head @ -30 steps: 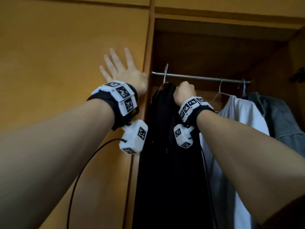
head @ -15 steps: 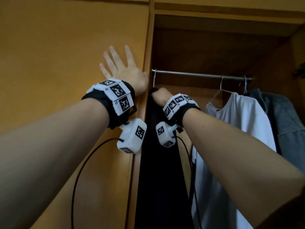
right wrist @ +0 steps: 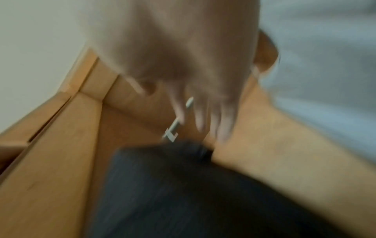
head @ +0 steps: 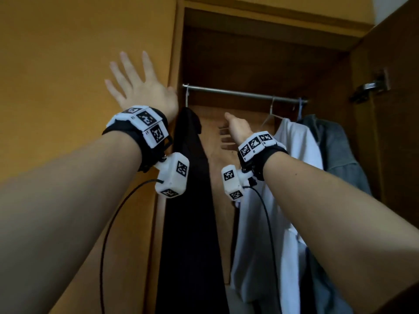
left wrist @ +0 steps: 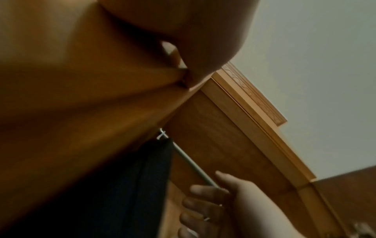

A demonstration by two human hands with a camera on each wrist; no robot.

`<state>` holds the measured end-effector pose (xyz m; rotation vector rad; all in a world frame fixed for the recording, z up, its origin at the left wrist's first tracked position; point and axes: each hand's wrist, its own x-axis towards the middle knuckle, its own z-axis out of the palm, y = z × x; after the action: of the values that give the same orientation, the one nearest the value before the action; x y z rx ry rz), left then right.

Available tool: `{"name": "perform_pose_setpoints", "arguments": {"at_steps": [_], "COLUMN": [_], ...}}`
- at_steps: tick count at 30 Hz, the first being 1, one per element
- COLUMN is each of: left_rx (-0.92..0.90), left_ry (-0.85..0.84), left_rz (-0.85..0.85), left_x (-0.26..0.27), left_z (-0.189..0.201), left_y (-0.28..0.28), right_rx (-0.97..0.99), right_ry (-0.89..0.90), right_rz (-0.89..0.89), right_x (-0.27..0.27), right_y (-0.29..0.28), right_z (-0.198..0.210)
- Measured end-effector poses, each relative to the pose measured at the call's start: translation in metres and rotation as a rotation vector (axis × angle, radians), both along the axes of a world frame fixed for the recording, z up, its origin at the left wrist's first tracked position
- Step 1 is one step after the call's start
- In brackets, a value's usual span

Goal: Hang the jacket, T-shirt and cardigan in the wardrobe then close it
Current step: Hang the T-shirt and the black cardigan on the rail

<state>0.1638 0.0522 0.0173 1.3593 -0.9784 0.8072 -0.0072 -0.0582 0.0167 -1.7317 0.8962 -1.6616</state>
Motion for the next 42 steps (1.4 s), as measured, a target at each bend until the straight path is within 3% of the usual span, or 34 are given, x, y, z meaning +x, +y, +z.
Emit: {"name": "perform_pose_setpoints", "arguments": {"at_steps": [4,9,11,14,18,22,28,42], "left_rx": [-0.176,-0.213,-0.217,-0.228,-0.246,-0.261,-0.275,-0.234], "left_ry": [0.203,0.227,0.226,0.206,0.176,0.15,0.127,0.124], "left_rz": [-0.05,-0.01,0.034,0.094,0.179,0.26,0.303,0.255], "left_x": [-0.041,-0.052,-0.052,-0.054,-0.053,-0.053,-0.053,-0.052], "left_z": [-0.002,0.001,0.0,0.001,-0.001,0.001,0.0,-0.003], "left_y": [-0.005,-0.014,-0.017,-0.024,-0.031,-0.039,-0.042,-0.037], "right_rx": [-0.194,-0.239,-0.173,-0.136,-0.182,-0.09,-0.076,-0.145], "right_ry": [0.115,0.288,0.337,0.328,0.306,0.385,0.382,0.436], "right_rz": [-0.641,-1.035,-1.027,-0.819,-0.665,-0.536,-0.531,-0.451], "right_x": [-0.068,-0.143,-0.159,-0.171,-0.168,-0.159,-0.139,-0.075], "right_y": [0.01,0.002,-0.008,-0.024,-0.033,-0.044,-0.062,-0.031], "right_z": [0.009,0.014,0.015,0.021,0.035,0.044,0.043,0.041]}}
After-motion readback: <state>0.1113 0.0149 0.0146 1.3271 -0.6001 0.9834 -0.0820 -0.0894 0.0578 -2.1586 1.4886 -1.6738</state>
